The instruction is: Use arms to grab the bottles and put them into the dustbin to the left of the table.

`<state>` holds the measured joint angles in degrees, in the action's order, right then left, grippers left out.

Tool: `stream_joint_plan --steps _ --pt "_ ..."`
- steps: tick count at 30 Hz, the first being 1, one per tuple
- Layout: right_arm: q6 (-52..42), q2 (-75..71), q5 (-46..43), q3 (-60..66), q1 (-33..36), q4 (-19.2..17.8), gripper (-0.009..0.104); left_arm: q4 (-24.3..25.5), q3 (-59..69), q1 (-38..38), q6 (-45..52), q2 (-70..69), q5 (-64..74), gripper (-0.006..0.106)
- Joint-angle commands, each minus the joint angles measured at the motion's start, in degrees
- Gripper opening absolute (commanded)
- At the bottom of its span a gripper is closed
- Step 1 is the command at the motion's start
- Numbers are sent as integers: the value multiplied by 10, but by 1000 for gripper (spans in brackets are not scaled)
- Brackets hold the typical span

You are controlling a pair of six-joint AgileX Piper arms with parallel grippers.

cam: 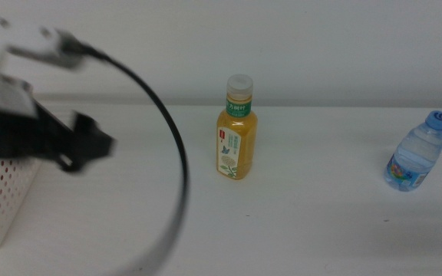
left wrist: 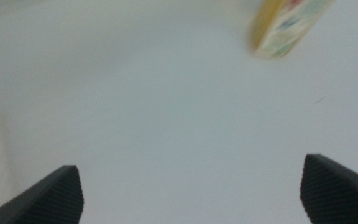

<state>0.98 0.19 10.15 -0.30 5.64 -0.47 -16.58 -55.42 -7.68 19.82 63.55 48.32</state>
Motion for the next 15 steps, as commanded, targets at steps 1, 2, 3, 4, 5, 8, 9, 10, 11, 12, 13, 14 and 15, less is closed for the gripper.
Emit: stream_joint_plan --steps 1,2,3,4,5,8,9,10,11,12,13,14,15 --pt "-6 -23 -5 24 -5 -2 86 1 70 -67 -10 -49 -128 94" --pt "-6 -23 -5 24 -5 -2 86 1 94 -94 -10 -65 -156 94" --pt "-6 -23 -5 24 -5 -2 86 1 114 -117 -10 -77 -174 94" --pt "-6 -23 -5 24 -5 -2 86 1 129 -136 -15 -85 -181 94" --pt "-6 -23 -5 24 -5 -2 86 0 145 -150 -20 -91 -189 94" --pt "-6 -23 -5 24 -5 -2 86 -13 182 -185 -20 -96 -209 94" --pt "-6 -23 -5 24 -5 -2 86 -15 193 -196 -20 -96 -220 94" --pt "-6 -23 -5 24 -5 -2 86 -15 206 -204 -20 -96 -243 94" --pt "-6 -23 -5 24 -5 -2 86 -12 222 -215 -20 -96 -282 94" --pt "-6 -23 -5 24 -5 -2 86 -8 242 -227 -20 -96 -333 94" --pt "-6 -23 -5 24 -5 -2 86 -2 258 -239 -20 -96 -379 94" --pt "-6 -23 -5 24 -5 -2 86 10 280 -250 -29 -96 -439 94" --pt "-6 -23 -5 24 -5 -2 86 22 302 -258 -44 -95 -493 94"
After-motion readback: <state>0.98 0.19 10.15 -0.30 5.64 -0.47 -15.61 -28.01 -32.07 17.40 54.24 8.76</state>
